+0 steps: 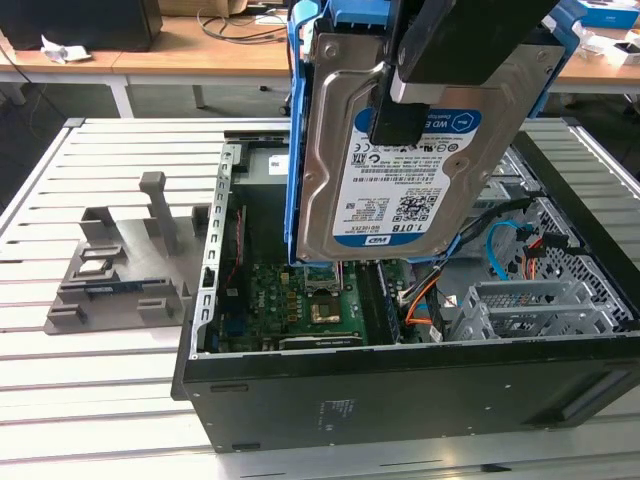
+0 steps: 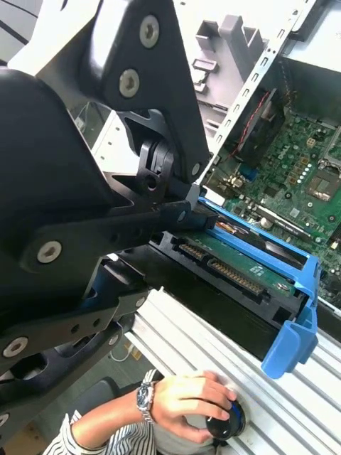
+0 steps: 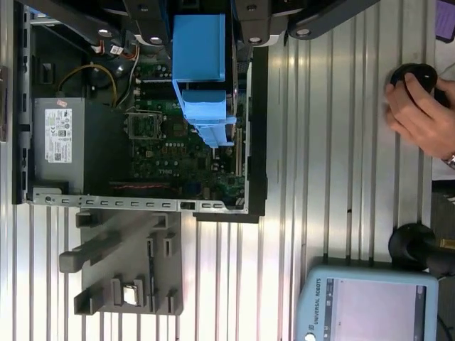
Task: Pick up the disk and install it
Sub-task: 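Pick up the disk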
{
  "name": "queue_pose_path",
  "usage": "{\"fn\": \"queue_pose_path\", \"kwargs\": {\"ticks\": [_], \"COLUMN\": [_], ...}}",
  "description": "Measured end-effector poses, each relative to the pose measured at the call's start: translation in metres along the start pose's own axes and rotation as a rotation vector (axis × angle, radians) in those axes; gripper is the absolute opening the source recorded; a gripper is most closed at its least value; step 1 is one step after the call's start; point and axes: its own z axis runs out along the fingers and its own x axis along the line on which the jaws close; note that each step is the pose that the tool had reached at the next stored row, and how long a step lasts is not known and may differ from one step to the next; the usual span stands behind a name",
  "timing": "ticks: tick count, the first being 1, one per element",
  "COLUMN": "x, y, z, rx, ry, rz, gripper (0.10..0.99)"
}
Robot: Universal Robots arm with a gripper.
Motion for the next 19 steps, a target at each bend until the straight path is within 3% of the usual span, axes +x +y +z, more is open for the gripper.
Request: {"fn": "queue_pose_path", "kwargs": {"ticks": [5, 11, 13, 16, 18, 19], "x": [-0.0021, -0.0053, -0.0065, -0.0074, -0.0076, -0.0076], "y": [-0.0034, -0.0216, -0.0303, -0.0498, -0.067, -0.0697], "z": [0.0003, 0.001, 0.0014, 0.0012, 0.0008, 0.0008], "rx": [0.0, -0.001, -0.001, -0.001, -0.001, -0.001], "ry": [0.0, 0.0003, 0.001, 0.0049, 0.0073, 0.0076], "rz": [-0.002, -0.005, -0.006, -0.006, -0.006, -0.006], "gripper": [0.365, 0.365, 0.365, 0.365, 0.365, 0.365]}}
